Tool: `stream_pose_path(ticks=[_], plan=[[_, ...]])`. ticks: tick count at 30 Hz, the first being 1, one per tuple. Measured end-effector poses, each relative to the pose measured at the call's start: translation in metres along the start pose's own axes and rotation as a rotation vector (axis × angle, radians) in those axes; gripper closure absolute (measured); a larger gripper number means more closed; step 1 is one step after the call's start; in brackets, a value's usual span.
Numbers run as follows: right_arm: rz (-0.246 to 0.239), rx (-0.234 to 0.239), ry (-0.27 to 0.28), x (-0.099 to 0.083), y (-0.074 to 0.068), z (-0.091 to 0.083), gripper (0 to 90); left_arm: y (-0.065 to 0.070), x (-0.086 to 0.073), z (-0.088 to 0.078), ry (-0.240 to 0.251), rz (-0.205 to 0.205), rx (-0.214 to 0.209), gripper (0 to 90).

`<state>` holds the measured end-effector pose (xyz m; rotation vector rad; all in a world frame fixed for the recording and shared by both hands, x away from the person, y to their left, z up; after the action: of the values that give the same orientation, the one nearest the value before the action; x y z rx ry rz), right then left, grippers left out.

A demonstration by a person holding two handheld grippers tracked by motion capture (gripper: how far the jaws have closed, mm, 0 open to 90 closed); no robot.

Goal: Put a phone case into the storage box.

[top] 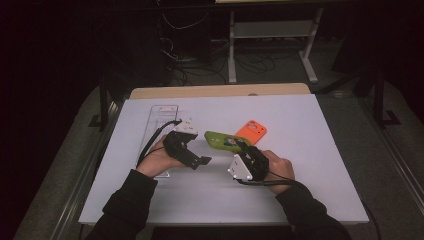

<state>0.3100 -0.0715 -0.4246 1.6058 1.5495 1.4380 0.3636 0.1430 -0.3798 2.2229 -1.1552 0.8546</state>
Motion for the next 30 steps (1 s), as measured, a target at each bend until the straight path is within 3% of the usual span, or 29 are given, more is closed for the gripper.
stream_pose_path(ticks=[4, 6, 8, 10, 18, 20, 23, 28, 30], plan=[[0.06, 0.026, -0.006, -0.001, 0.002, 0.001, 76.0, 0.0, 0.0, 0.0, 0.006, -0.011, 0.005, 0.0], [0.128, 0.055, -0.019, -0.001, 0.002, 0.001, 76.0, -0.001, 0.0, -0.001, 0.01, -0.013, 0.008, 0.0], [0.136, 0.061, -0.021, -0.002, 0.003, 0.002, 76.0, -0.001, 0.0, -0.002, 0.018, -0.021, 0.009, 0.0], [0.197, 0.074, -0.016, -0.001, 0.002, 0.002, 76.0, -0.002, 0.0, -0.002, 0.016, -0.012, 0.018, 0.0], [0.31, 0.139, 0.002, -0.005, 0.012, 0.003, 76.0, -0.005, 0.001, -0.007, 0.051, -0.008, 0.029, 0.0], [0.359, 0.168, 0.005, -0.006, 0.014, 0.003, 76.0, -0.005, 0.002, -0.008, 0.065, -0.019, 0.038, 0.0], [0.487, 0.206, 0.022, -0.007, 0.016, 0.003, 75.9, -0.005, 0.002, -0.009, 0.06, -0.026, 0.049, 0.0], [0.609, 0.26, 0.039, -0.011, 0.021, 0.004, 76.0, -0.004, 0.003, -0.008, 0.078, -0.052, 0.051, 0.0], [0.685, 0.293, 0.039, -0.013, 0.022, 0.004, 75.9, -0.003, 0.003, -0.008, 0.084, -0.055, 0.048, 0.0]])
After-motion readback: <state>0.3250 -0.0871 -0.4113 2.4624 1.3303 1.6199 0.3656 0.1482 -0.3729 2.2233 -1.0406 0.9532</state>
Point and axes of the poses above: each handheld gripper's, and its own axes: z roughly forward along the jaws, x roughly out of its top, y roughly to its right, the point moved 2 cm from there along z, roughly forward along the jaws, and after that the axes turned 8 degrees about -z, right-handed, at the moved point
